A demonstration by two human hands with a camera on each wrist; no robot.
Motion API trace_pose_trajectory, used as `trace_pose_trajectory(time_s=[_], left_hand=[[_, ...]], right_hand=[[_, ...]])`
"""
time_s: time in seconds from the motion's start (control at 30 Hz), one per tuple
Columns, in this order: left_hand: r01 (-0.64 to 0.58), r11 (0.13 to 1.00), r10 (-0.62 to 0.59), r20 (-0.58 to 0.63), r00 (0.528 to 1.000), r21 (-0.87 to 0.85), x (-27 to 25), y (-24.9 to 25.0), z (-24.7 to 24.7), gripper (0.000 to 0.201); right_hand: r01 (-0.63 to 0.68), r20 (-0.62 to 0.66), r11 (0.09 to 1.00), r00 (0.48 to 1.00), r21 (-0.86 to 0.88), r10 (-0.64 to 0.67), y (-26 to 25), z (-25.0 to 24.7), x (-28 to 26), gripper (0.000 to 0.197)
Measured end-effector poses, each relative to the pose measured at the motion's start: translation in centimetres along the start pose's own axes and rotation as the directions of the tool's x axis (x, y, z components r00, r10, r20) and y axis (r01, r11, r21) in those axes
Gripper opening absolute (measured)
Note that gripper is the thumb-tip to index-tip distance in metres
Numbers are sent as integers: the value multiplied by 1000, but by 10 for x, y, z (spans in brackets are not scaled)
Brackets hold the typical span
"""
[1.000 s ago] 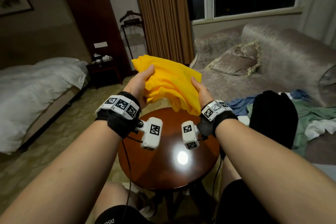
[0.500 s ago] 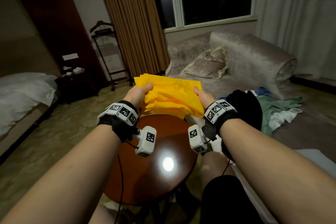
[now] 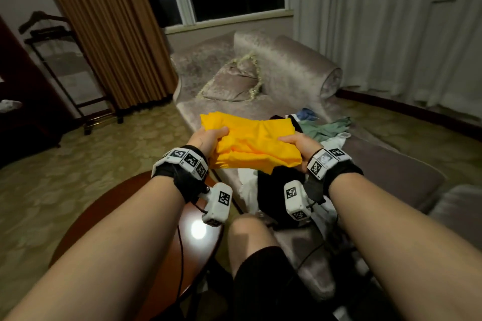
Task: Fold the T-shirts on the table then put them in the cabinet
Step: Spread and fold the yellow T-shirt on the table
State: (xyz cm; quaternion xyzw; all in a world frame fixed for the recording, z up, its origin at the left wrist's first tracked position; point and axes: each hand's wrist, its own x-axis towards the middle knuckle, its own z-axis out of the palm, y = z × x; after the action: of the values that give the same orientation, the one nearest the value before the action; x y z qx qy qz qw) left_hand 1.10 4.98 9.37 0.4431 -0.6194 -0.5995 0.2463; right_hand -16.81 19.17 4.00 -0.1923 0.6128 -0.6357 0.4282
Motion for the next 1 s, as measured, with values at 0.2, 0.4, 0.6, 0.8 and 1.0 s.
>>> trace_pose_trajectory(time_s=[0.2, 0.4, 0.6, 0.8, 1.0], left_hand=[[106, 985, -113, 53, 992, 133, -2, -15, 69, 113], [-101, 929, -29, 344, 939, 355, -14, -46, 137, 92], [-194, 849, -77, 477, 875, 492, -24, -97, 195, 68], [-166, 822, -153, 493, 857, 545, -39, -128, 230, 70], [-180, 675, -302, 490, 817, 716, -44, -160, 251, 77]], right_hand=[[-79, -215, 899, 976, -432, -17, -3, -70, -7, 53], [-157, -405, 824, 909, -545, -94, 16, -138, -13, 46], [-206, -437, 727, 888, -655, -142, 45, -182, -14, 38], [-231, -435, 637, 882, -736, -183, 66, -207, -13, 24], [-372, -516, 604, 853, -705, -78, 90, -228, -5, 49]])
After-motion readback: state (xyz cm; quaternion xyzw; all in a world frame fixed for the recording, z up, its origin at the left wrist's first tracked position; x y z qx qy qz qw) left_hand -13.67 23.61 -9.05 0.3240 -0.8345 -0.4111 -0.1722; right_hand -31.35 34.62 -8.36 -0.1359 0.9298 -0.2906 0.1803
